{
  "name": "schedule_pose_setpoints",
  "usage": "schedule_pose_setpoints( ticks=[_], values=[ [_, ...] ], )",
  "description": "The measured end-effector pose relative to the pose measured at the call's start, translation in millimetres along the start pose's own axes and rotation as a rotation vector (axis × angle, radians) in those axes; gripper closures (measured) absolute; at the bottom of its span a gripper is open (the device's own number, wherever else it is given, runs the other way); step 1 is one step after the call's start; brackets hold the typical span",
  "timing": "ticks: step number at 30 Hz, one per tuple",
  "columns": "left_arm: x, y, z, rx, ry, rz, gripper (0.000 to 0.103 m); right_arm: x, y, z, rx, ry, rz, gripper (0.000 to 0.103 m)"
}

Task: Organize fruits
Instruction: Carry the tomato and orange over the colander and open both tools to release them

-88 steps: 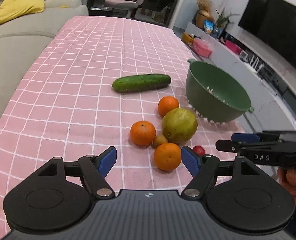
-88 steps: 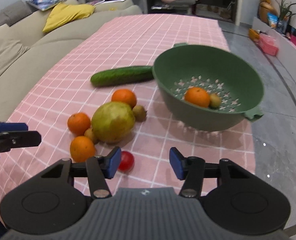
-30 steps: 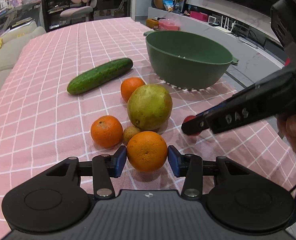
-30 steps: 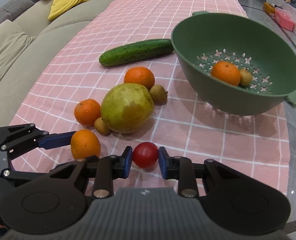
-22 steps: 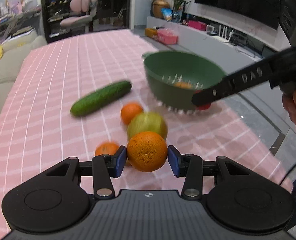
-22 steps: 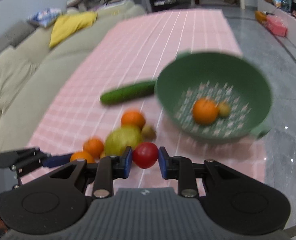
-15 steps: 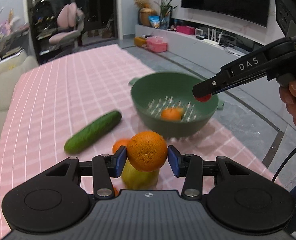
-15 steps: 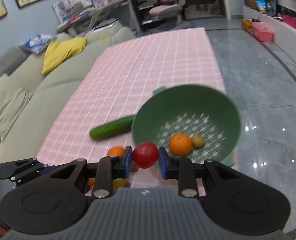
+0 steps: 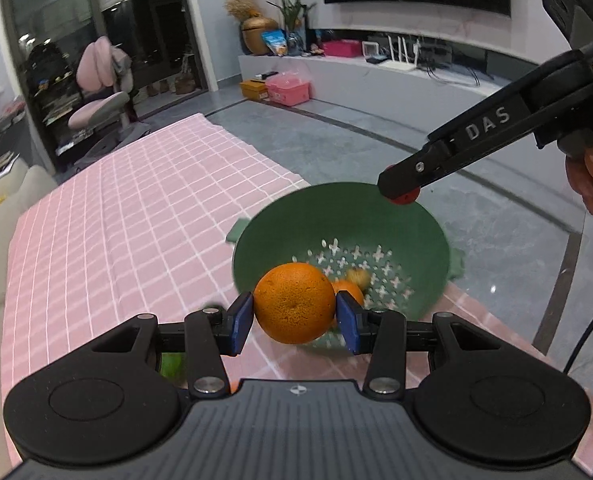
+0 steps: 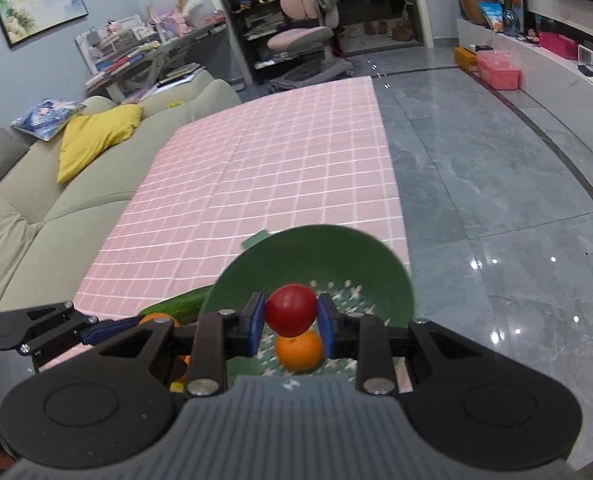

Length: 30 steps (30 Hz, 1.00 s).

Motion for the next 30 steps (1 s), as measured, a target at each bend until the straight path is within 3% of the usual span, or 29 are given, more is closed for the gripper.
schedule_pose_setpoints(
  ticks=[6, 15, 22, 30],
  values=[
    [42.9, 4.3, 6.0, 0.110, -0.019, -0.047, 0.052, 36.8, 1.2, 13.7, 0.006, -0.018, -0.047, 0.078],
    [87.0, -19.4, 6.7, 0.174, -0.051, -0.170, 0.052, 90.4, -15.3, 16.8, -0.063, 0.008, -0.111, 0.078],
    [107.6, -38.0, 7.7, 0.196, -0.078, -0.253, 0.051, 119.3, -32.5, 22.3, -0.095, -0.006, -0.188, 0.078],
    [119.1, -40.7, 2.8, 0.189, -0.082, -0.266, 0.049, 140.7, -48.6, 22.8, -0.140, 0.003, -0.245, 0.078]
  ],
)
Point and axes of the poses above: each gripper's, at about its wrist camera, not at the fingertips, and x roughly the way its jaws point, z to its right, y to its top, the point moved 10 cm from there along x, roughly the way its jaws point, and after that the axes turned 14 degrees about z, right-handed, at the moved point
